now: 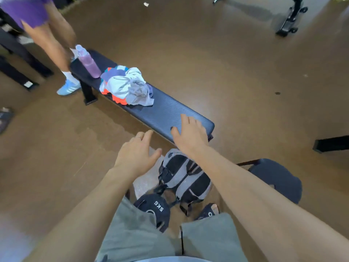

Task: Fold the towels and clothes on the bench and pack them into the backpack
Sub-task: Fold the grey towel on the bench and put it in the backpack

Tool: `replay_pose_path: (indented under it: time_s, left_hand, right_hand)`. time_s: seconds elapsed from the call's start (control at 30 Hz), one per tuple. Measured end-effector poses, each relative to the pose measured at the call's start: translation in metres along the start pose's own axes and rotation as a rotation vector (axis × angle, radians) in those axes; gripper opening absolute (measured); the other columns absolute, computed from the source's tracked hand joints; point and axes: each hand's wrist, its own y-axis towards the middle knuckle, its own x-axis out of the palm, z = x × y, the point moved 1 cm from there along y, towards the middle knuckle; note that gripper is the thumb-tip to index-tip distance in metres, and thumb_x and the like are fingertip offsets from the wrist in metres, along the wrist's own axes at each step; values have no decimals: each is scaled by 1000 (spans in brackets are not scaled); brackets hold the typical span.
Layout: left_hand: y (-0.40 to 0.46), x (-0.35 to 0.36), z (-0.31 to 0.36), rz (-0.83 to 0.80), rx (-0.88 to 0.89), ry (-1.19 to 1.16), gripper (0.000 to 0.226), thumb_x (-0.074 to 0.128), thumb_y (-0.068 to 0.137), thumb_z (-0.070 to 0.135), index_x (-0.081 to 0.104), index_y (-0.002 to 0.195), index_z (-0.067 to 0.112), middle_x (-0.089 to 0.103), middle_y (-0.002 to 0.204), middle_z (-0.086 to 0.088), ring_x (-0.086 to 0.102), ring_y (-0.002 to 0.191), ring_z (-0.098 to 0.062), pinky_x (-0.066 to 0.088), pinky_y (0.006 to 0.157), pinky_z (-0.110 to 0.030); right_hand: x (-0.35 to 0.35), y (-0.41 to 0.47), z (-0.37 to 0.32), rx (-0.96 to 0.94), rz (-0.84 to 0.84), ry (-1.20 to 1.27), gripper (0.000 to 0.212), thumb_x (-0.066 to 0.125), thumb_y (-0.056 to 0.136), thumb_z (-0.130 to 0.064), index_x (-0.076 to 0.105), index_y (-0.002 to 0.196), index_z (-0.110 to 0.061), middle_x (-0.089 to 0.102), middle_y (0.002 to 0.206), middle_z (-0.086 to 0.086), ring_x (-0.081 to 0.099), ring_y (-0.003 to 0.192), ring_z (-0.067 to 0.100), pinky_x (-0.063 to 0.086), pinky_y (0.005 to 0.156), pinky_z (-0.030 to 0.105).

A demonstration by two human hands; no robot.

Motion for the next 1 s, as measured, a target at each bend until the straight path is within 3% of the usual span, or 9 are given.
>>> replay_pose_path:
  time_s: [0.3, 0.4, 0.53, 0.6, 0.7, 0.77, 0.83, 0.9, 1.0]
  left_hand:
    - [227, 79, -97, 76, -9, -62, 75, 53, 96, 49, 20, 158, 22, 46, 145, -8, 54, 123, -30, 46, 93, -43]
    - [316, 126, -150, 99, -49, -80, 83, 59, 93, 47, 17, 158, 20, 43, 148, -11, 53, 125, -33, 49, 91, -45]
    - [408, 184, -198, 151, -104, -172, 91, 67, 90, 39, 11, 159, 18, 30, 156, -12, 44, 134, -35, 50, 93, -49]
    - [437, 209, -212, 191, -123, -241, 94, 73, 87, 30, 12, 157, 18, 27, 154, -13, 43, 132, -36, 49, 93, -49]
    - [464, 238, -225, 248, -83, -356, 92, 75, 83, 21, 18, 155, 19, 23, 155, -12, 40, 135, -35, 48, 96, -49]
    - [472, 254, -230, 295, -97, -379, 83, 75, 83, 21, 26, 151, 19, 29, 152, -11, 40, 134, -35, 47, 98, -49]
    - [472, 264, -231, 368, -100, -404, 70, 73, 83, 22, 37, 143, 18, 39, 144, -9, 46, 128, -32, 48, 93, -46]
    - [465, 264, -227, 423, -75, -498, 51, 72, 83, 21, 46, 127, 16, 55, 126, -7, 58, 111, -27, 49, 83, -42]
    - [444, 253, -210, 404, -9, -593, 36, 73, 79, 21, 45, 101, 20, 57, 87, 2, 58, 74, -16, 48, 72, -42]
  right_hand:
    - [118, 225, -2, 26, -76, 244, 64, 39, 104, -46, 22, 156, -14, 34, 154, 9, 49, 126, 31, 44, 95, 44]
    - [184, 308, -5, 53, -109, 352, 68, 46, 104, -41, 15, 159, -15, 28, 160, 9, 44, 137, 30, 42, 104, 45]
    - [267, 388, -7, 88, -163, 593, 62, 54, 101, -24, 24, 155, -23, 44, 141, 7, 67, 105, 32, 57, 86, 52]
    - [301, 415, -8, 89, -172, 747, 53, 55, 97, -14, 36, 145, -26, 50, 123, 0, 68, 96, 25, 58, 83, 52]
    - [331, 442, -10, 39, -78, 832, 48, 53, 89, -8, 48, 133, -26, 61, 117, -6, 61, 104, 17, 52, 86, 37]
    - [337, 451, -12, 18, -19, 855, 41, 57, 88, -9, 56, 127, -23, 65, 103, -8, 61, 96, 13, 45, 73, 22]
    - [339, 448, -10, -13, 66, 796, 14, 63, 86, -11, 63, 97, -20, 58, 78, -12, 52, 72, 7, 35, 57, 16]
    - [335, 435, -3, -30, 155, 776, 25, 64, 85, -14, 47, 68, -20, 45, 61, -9, 39, 56, 7, 28, 50, 22]
    - [327, 403, 22, 27, 248, 809, 35, 62, 86, -16, 36, 63, -19, 40, 57, -6, 32, 54, 10, 24, 49, 25]
